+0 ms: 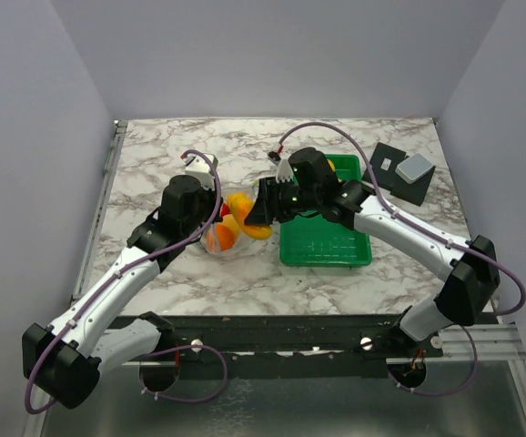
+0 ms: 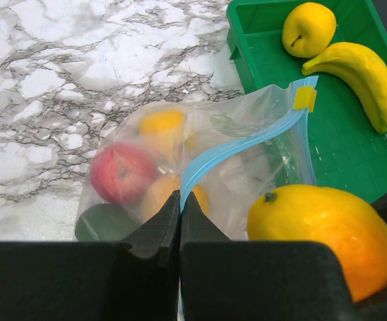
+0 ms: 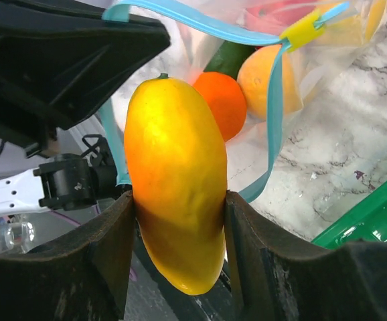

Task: Place the food in the zip-top bag and seal the zipper
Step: Place the fake fruit in the zipper food storage bag.

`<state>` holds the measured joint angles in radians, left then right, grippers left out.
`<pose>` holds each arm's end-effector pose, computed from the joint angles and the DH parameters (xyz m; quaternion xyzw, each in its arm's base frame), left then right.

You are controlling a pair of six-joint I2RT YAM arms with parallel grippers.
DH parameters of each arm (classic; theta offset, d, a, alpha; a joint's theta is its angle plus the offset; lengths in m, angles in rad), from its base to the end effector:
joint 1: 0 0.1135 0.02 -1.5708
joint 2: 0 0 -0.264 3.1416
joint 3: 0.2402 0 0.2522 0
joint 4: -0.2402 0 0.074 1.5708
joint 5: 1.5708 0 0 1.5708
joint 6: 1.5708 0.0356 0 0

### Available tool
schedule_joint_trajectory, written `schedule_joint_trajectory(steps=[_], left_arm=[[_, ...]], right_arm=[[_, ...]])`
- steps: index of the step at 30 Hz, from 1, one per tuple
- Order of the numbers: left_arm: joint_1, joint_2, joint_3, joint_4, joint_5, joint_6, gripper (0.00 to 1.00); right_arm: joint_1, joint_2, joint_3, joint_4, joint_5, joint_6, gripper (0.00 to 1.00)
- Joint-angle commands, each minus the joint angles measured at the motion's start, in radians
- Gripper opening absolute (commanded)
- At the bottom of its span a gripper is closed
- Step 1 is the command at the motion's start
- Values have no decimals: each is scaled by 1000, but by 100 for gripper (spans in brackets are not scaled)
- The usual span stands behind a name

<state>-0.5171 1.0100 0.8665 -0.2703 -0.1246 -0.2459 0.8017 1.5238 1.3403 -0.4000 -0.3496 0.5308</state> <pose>0.2027 -0.1102 0.3175 0.0792 0.8326 -0.1548 0.5259 0.2340 0.2593 0.3323 -0.1987 0.8481 0.4088 0.2722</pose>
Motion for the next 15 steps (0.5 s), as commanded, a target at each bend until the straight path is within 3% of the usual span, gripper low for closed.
schedule_joint_trajectory(steps=[1, 15], left_arm=[[2, -10, -7, 14, 0, -6, 0], [3, -12, -7, 15, 30, -3, 0]], right_arm=[[13, 51, 48, -27, 24, 17, 19], [18, 265, 247, -92, 165, 160, 19]])
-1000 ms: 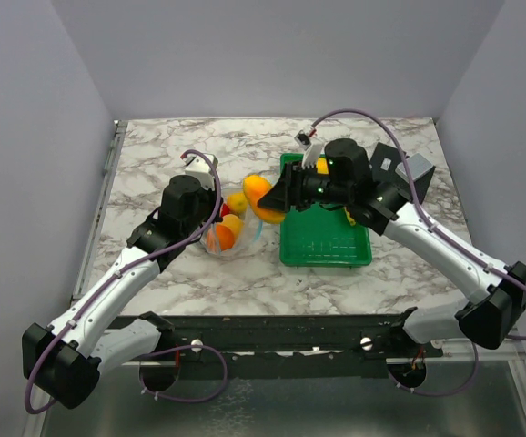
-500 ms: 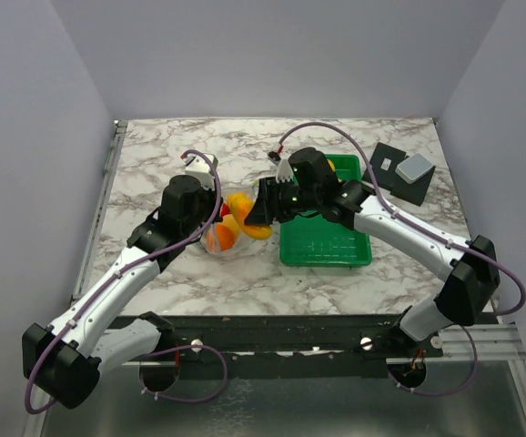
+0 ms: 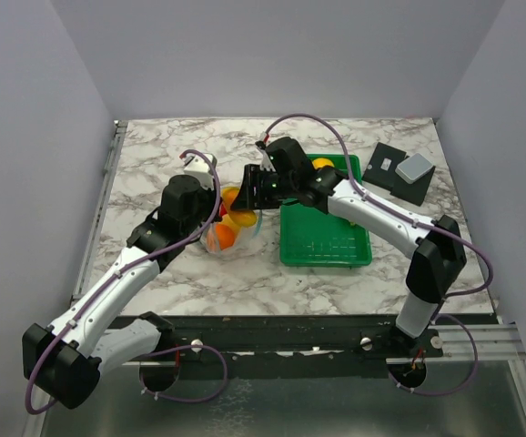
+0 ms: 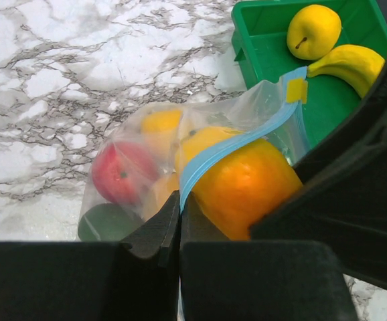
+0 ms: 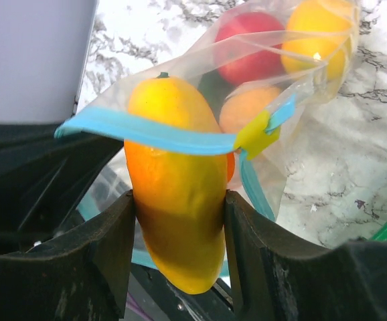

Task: Place the food in the zip-top bag and seal the zipper
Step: Place the fake fruit in the zipper food storage bag.

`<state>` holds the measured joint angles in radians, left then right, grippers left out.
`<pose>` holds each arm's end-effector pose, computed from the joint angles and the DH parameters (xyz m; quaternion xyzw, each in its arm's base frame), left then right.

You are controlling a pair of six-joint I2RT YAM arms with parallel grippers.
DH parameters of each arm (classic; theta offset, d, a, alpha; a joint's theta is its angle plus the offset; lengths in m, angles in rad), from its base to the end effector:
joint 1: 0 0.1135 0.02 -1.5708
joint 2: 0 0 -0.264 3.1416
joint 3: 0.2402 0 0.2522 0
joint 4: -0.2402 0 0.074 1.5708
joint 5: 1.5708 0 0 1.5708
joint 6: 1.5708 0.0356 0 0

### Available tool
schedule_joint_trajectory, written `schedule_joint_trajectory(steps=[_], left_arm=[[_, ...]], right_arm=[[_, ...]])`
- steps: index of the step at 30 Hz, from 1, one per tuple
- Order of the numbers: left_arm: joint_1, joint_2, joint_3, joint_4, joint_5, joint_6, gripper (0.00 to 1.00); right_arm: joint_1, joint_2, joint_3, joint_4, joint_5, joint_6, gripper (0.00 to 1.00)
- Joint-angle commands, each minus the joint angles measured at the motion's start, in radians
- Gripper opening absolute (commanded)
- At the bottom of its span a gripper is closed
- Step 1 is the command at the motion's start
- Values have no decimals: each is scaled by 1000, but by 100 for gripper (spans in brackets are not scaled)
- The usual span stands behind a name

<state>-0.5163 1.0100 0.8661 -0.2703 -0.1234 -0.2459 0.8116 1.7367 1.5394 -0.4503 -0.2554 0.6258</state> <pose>0.2028 -0.1101 0.3173 0.0793 0.8327 -0.1550 0.5256 0.2702 0.2978 0.3193 -0.1389 0.8790 0.3767 0.2574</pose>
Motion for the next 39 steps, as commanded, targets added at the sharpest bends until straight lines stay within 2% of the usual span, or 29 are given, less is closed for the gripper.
schedule_joint_trajectory(steps=[1, 10, 14, 24, 29, 39], left_arm=[[2, -14, -6, 15, 32, -4, 0], [-8, -27, -5, 20, 92, 1, 0], [-13, -30, -6, 26, 111, 1, 0], [-14, -27, -9, 26, 75, 1, 0], [-14, -25, -9, 25, 66, 2, 0], [-14, -16, -9, 23, 59, 2, 1]], right_arm=[[9, 62, 54, -42, 84, 77, 19], [9, 128, 101, -72, 229, 126, 18], [9, 146, 105, -66, 232, 120, 22], [8, 138, 69, -25, 206, 88, 65], [9, 113, 56, -13, 212, 63, 74], [9, 14, 31, -27, 199, 13, 75]])
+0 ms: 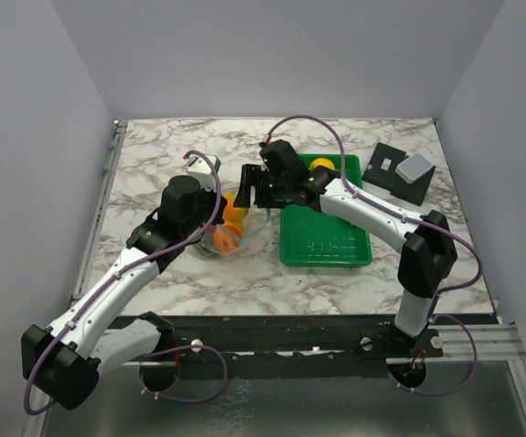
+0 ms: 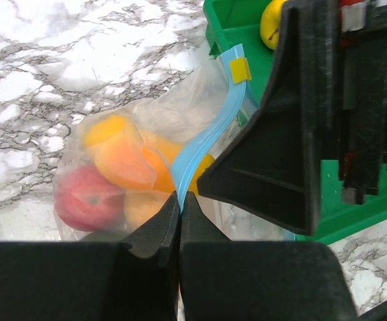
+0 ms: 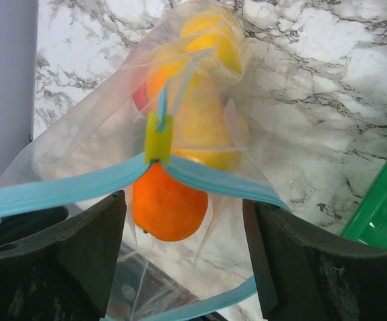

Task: Place the food in the zip-top bag and seal the zipper
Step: Place the fake fruit in the zipper food storage bag, then pick up the fake fruit from the bin.

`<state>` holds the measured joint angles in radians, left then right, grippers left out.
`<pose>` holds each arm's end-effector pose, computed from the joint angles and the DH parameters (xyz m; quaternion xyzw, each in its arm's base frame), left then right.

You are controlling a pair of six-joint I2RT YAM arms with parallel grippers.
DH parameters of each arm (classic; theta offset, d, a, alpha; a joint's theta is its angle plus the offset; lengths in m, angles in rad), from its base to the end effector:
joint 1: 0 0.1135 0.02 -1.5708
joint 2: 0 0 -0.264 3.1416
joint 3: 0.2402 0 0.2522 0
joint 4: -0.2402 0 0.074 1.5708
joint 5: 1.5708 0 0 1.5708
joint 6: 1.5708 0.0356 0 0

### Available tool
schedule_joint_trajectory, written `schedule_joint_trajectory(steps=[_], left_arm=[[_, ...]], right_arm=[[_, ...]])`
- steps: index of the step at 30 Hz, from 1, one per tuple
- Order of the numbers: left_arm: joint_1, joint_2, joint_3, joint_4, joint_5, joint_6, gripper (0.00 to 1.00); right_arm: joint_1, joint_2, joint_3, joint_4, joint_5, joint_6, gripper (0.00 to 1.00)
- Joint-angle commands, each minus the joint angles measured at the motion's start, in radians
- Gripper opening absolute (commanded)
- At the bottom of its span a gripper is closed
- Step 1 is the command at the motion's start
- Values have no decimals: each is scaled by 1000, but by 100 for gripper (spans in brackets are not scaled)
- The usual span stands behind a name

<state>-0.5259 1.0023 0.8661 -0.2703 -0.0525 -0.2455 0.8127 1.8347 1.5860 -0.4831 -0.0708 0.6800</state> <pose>0.1993 -0.1135 0.3188 0.1024 0.8288 -0.1865 0.5175 0.2887 0.3085 0.2930 -0.0749 0.9098 0.3001 0.2769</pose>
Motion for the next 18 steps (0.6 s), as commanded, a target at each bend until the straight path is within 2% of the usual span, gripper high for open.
schedule_joint_trajectory(steps=[1, 18], left_arm=[[-5, -8, -8, 23, -13, 0, 1], [-5, 9, -7, 23, -19, 0, 0]], right_arm=[[7, -98, -20, -2, 18, -51, 75], [-32, -262, -79, -151, 219, -190, 72]])
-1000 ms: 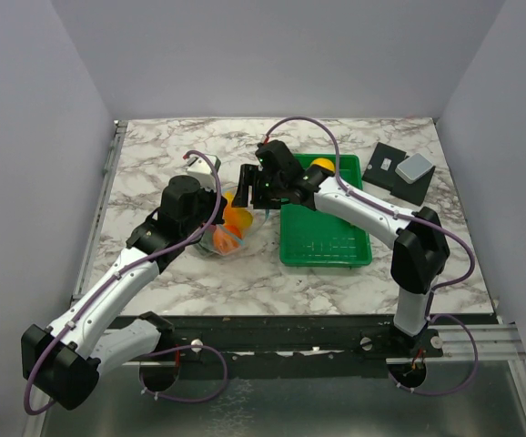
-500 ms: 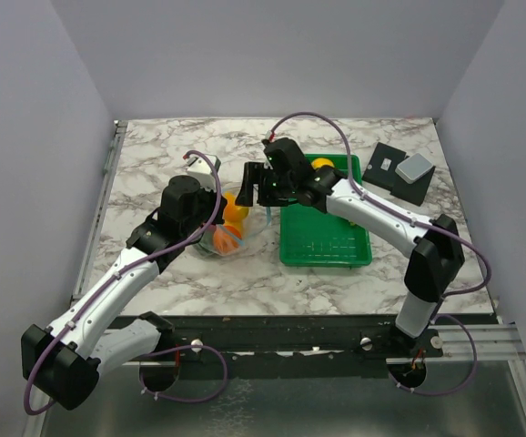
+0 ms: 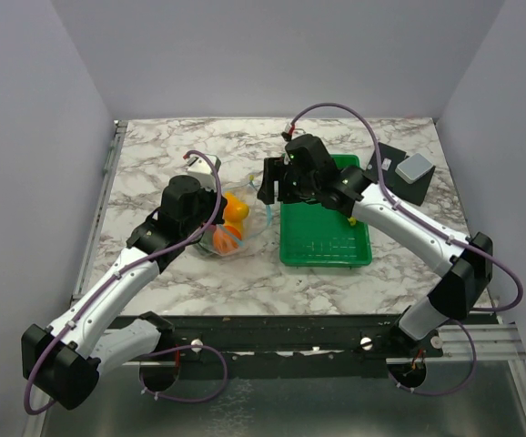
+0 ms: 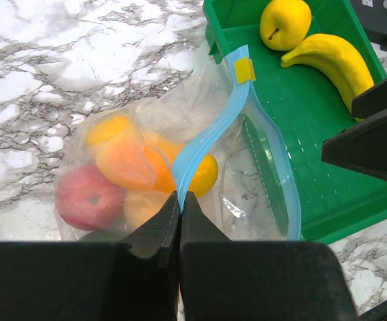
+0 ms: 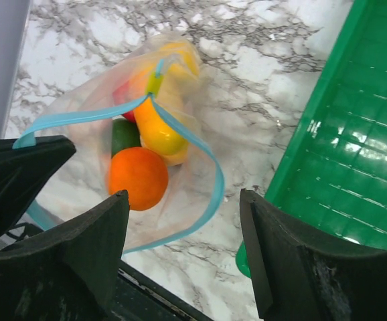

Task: Place the food in the zip-top bag and seal the zipper
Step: Pick up the fake fruit from the bin.

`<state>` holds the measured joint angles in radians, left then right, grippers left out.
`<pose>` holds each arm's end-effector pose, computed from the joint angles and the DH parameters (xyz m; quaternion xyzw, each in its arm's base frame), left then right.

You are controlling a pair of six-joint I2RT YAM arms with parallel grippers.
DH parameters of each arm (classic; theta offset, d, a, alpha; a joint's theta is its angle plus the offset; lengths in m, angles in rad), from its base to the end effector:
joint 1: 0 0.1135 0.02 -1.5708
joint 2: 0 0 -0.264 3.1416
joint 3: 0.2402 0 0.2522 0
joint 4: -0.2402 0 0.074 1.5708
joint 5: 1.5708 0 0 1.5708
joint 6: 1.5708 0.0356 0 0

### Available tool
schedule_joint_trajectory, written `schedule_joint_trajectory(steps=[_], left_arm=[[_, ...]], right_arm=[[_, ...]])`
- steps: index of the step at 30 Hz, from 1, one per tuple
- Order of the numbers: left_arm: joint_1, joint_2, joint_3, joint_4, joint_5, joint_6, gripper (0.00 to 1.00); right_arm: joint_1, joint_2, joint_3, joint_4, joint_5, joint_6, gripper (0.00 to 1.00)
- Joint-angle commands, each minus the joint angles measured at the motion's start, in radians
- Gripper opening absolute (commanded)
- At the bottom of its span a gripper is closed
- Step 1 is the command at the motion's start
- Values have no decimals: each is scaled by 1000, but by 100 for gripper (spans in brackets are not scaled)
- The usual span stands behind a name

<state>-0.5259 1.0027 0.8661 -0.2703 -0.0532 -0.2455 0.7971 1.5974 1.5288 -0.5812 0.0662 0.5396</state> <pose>0.1994 -0.1135 0.3188 0.1022 0.8289 -0.1861 0.5175 0.2551 0.2578 0.3542 -0.1004 0.8898 0.2520 0.3670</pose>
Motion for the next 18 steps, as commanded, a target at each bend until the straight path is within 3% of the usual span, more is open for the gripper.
schedule_joint_trajectory(steps=[1, 16, 18], left_arm=[[-6, 10, -6, 23, -19, 0, 0], [-5, 9, -10, 23, -19, 3, 0], [-5, 10, -10, 23, -17, 3, 0]], right_arm=[[-22, -27, -24, -54, 87, -56, 72], [-185, 13, -22, -36, 81, -174, 75], [-205, 27, -26, -20, 84, -193, 80]])
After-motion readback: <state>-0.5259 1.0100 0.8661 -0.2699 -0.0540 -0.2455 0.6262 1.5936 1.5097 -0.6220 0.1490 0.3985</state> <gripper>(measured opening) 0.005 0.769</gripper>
